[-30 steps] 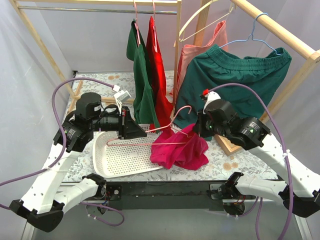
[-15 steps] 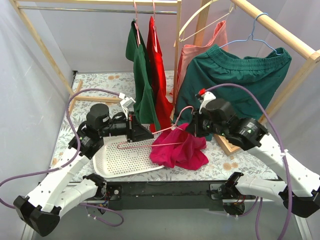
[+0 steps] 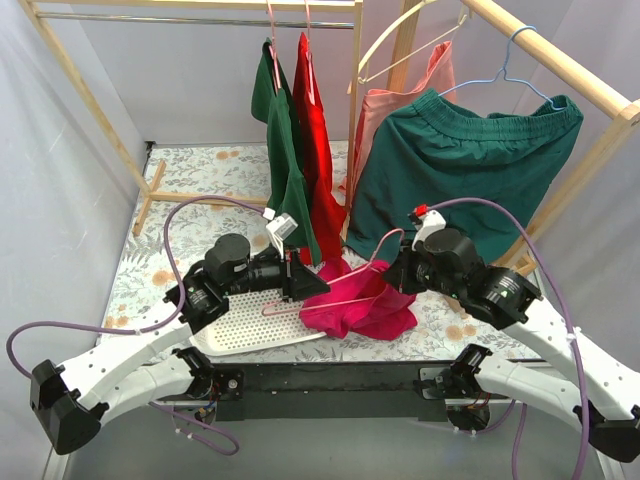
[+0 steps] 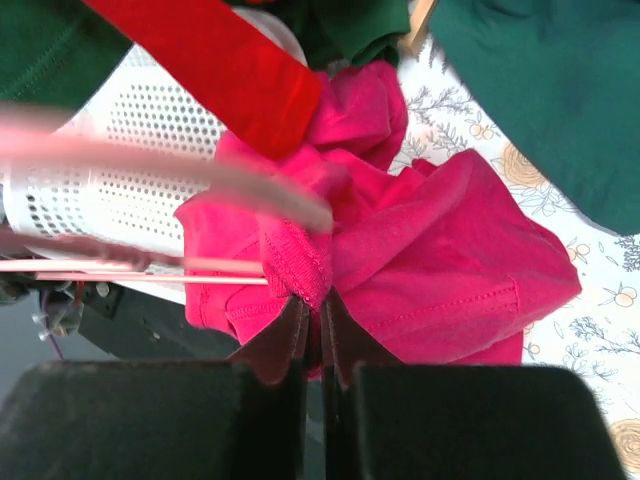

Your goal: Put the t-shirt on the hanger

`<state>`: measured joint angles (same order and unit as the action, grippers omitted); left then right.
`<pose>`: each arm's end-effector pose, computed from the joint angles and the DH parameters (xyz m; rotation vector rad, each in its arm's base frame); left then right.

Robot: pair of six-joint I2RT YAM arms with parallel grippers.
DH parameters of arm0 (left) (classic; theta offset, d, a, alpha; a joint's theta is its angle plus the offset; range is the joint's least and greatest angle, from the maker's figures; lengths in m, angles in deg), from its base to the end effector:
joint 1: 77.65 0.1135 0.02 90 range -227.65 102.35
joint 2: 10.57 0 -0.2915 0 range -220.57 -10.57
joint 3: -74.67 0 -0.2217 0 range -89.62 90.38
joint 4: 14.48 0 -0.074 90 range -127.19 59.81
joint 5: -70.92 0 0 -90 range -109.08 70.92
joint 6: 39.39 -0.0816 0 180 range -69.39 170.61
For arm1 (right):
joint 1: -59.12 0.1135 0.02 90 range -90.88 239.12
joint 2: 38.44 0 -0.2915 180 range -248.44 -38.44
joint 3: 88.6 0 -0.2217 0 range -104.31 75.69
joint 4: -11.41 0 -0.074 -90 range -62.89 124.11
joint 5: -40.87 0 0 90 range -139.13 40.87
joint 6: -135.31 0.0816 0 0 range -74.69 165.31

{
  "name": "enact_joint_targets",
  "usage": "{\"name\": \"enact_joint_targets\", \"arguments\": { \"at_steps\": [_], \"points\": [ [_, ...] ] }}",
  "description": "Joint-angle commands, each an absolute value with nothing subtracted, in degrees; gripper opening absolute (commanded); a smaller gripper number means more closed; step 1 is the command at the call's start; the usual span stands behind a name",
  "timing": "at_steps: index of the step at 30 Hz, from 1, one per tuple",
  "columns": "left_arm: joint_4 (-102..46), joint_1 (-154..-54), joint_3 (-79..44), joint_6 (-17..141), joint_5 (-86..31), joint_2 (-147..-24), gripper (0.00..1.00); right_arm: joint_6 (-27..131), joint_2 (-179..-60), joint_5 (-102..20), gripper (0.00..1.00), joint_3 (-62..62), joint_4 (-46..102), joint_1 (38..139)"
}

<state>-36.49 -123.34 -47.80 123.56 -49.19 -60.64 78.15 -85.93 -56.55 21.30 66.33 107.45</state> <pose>0.1053 -0.1665 0.3295 -0.0744 2.2723 -1.7863 0.1133 0.1115 0.3308 -0.2195 2.1992 0.6827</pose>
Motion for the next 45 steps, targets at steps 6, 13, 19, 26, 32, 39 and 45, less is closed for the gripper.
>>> {"name": "enact_joint_targets", "arguments": {
  "at_steps": [6,13,19,26,32,39,45],
  "points": [
    [-30.71,-127.30,-47.97,125.49,-41.50,-64.09,0.00,80.56,-79.93,-60.03,0.26,27.52,59.99,107.10],
    [-30.45,-128.71,-48.31,127.16,-37.55,-65.51,0.00,81.08,-77.39,-59.94,0.53,29.98,59.37,107.02],
    [-30.80,-129.06,-47.61,127.78,-37.89,-66.55,0.00,80.29,-73.96,-60.12,0.62,32.71,56.04,107.02],
    [-33.34,-129.76,-44.89,127.60,-38.41,-69.72,0.00,78.80,-70.43,-60.29,0.71,34.91,48.83,107.02],
    [-36.86,-131.08,-40.77,126.11,-38.24,-72.88,0.00,78.36,-73.59,-61.96,0.70,33.68,47.50,107.02],
    [-40.81,-134.85,-36.54,124.00,-37.89,-76.49,0.00,80.47,-75.09,-66.35,0.63,34.56,47.50,107.02],
    [-44.07,-137.67,-33.65,123.47,-36.22,-79.48,0.00,80.64,-75.09,-66.36,0.38,35.09,47.15,106.93]
  ]
}}
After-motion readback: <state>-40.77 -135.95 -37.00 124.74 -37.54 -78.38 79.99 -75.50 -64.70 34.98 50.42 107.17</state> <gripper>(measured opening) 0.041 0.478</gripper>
